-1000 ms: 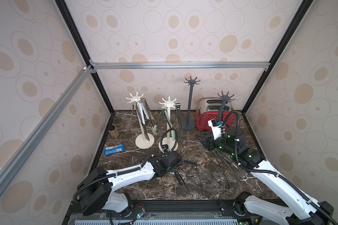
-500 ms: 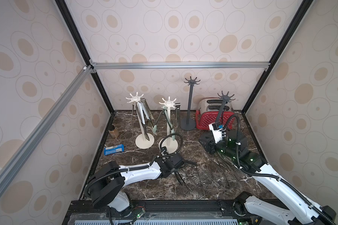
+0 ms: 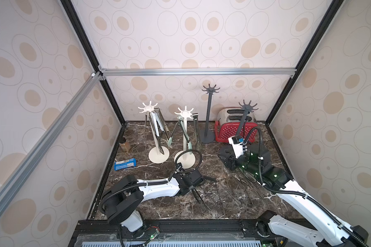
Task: Hang food tongs on kitchen utensil racks
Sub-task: Pick up the food tongs from the center of the board.
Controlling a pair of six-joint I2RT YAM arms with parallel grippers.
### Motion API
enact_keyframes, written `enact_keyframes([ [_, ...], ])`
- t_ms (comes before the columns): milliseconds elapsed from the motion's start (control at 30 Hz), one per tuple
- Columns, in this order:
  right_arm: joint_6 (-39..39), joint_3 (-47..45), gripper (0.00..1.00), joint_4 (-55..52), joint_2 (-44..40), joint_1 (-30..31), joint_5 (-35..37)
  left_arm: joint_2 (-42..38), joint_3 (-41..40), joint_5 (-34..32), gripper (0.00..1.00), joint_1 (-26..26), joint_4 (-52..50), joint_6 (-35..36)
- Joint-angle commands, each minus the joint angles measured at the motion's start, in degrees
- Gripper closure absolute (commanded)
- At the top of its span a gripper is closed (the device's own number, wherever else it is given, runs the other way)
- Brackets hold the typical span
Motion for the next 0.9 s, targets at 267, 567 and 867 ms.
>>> enact_keyframes([
  [267,-1.4,-0.7,0.48,-1.2,-0.8,0.3,0.0,3.0,0.8,-2.1,0.74,-0.5,-0.4,-1.7],
  [567,-1.6,-0.8,0.48,-1.4,-1.0,0.2,-0.1,4.4,0.7,-1.4,0.73,-0.5,-0.3,-2.0],
  [867,-1.8,-1.2,0.48,-1.7,-1.7,0.0,0.0,7.3,1.5,0.8,0.73,0.1,-0.2,-3.3],
])
